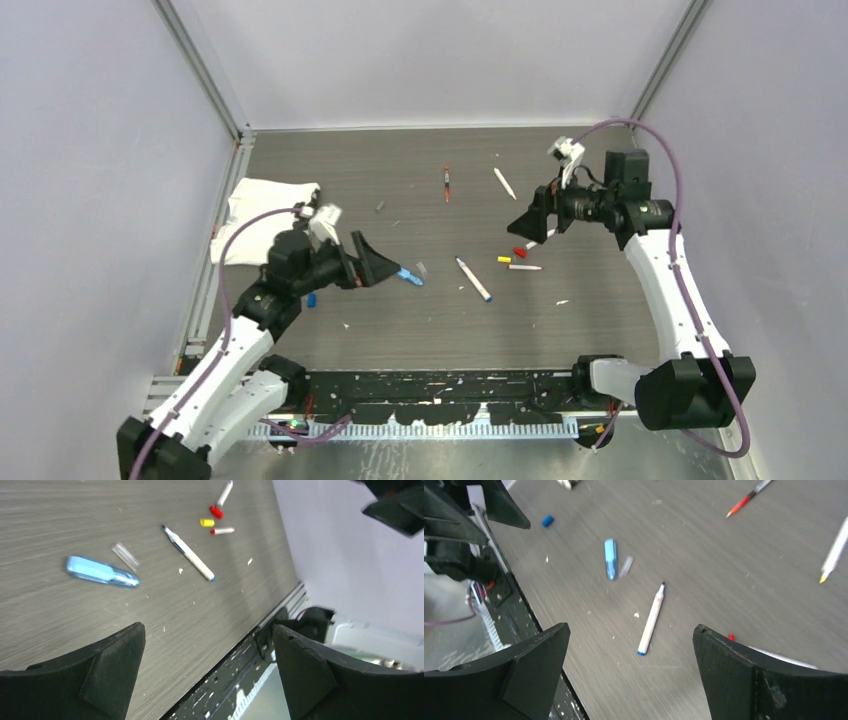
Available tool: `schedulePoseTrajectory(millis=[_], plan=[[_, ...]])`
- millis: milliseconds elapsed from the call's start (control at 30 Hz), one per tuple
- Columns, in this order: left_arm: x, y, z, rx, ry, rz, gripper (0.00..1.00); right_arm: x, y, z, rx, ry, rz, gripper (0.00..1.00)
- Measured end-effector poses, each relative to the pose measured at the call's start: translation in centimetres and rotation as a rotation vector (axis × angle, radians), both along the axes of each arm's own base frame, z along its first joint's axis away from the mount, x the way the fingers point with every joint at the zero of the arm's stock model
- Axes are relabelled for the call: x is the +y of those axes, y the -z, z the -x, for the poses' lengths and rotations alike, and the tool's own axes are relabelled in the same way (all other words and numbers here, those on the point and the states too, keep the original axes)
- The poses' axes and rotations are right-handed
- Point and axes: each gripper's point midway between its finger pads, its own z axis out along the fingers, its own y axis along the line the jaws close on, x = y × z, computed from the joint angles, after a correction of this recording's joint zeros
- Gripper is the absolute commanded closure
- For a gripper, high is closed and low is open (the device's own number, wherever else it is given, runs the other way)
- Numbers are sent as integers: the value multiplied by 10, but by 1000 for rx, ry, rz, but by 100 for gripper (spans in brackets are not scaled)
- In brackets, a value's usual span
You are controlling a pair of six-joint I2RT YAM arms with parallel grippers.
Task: Insert the pens into the pen caps
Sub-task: Pick up the pen from the center of the board.
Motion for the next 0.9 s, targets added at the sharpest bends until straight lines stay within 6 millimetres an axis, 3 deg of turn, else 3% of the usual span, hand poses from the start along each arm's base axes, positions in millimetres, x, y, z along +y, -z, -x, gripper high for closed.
schedulePoseTrajectory(millis=[100,200,300,400,567,900], plan=[[-35,11,21,-23,121,-64,2,2,40,7,62,-31,34,1],[-60,8,32,-87,192,-72,2,-2,72,10,124,-33,83,7],[-72,9,19,-129,164,-35,3,-1,88,10,144,-43,144,12],[-77,29,5,-87,119,-35,4,14,105,15,140,-88,222,21],[-74,52,-9,-18,23,-46,5,45,144,30,186,-166,359,32],[-33,30,-23,-108,-192,-89,7,80,214,40,262,-163,634,38]])
